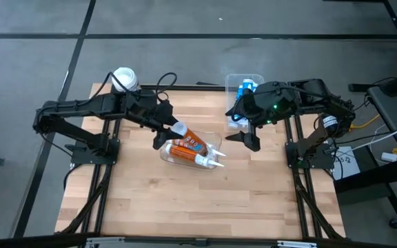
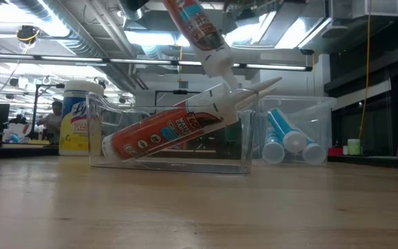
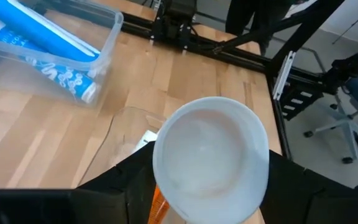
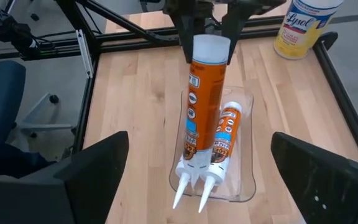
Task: Pick & place silicon tubes, Sealant and Lysol wipes
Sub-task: Put the orange sealant into the left transparent bin
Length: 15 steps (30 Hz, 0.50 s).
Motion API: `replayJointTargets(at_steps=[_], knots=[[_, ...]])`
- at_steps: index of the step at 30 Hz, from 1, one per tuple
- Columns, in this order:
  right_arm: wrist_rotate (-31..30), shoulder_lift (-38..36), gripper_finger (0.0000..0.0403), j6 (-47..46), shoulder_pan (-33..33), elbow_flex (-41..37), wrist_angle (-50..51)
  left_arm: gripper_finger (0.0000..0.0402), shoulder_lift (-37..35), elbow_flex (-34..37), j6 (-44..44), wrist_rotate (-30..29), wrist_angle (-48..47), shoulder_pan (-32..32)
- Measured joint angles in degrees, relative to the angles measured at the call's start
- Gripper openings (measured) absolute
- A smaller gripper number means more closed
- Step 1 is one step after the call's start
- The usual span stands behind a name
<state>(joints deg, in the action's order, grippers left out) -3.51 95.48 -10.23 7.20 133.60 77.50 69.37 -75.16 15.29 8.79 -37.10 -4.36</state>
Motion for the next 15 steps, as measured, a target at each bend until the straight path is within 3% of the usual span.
replayJointTargets(at_steps=[15], knots=[[0.04,0.0,0.0393,-0.07,0.0,0.0,-0.08,0.0215,-1.72,0.07,1.47,0.4,6.43,0.02]])
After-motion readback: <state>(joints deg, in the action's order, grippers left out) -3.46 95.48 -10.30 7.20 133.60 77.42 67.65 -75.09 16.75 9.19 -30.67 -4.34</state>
